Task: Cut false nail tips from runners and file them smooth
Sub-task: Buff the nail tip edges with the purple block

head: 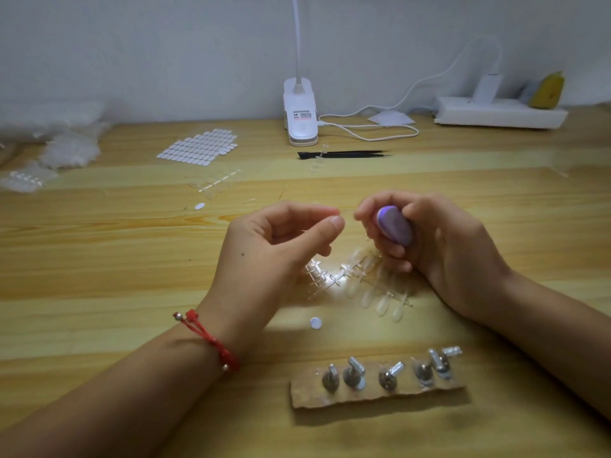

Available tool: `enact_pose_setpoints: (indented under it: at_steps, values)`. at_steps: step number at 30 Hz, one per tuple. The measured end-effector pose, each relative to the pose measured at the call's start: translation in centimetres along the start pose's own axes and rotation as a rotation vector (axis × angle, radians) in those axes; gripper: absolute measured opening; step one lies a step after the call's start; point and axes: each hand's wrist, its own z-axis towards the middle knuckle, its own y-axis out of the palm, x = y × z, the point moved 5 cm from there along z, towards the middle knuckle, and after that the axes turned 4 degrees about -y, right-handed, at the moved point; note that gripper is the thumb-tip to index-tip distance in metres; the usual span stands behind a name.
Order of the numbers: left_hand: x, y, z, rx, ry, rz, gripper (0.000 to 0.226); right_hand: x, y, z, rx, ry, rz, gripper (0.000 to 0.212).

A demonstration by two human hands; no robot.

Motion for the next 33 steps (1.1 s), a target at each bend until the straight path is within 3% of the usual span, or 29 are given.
enact_pose_setpoints:
  at_steps: [10,28,33]
  values:
    - [-0.17,-0.41,0.19,0.035,-0.03,-0.061,0.021,-0.48,-0.46,0.18,0.06,-0.087,0.135,0.037]
    - [-0.06,0.22,-0.06,-0.029,-0.019,-0.032,0.007,-0.03,-0.02,-0.09,0.005,-0.04,0.047,0.033]
    - [-0.27,-0.24,0.14,0.031,-0.041,-0.022,0.008,0.16,0.01,-0.24,-0.019,-0.007,-0.009,0.033]
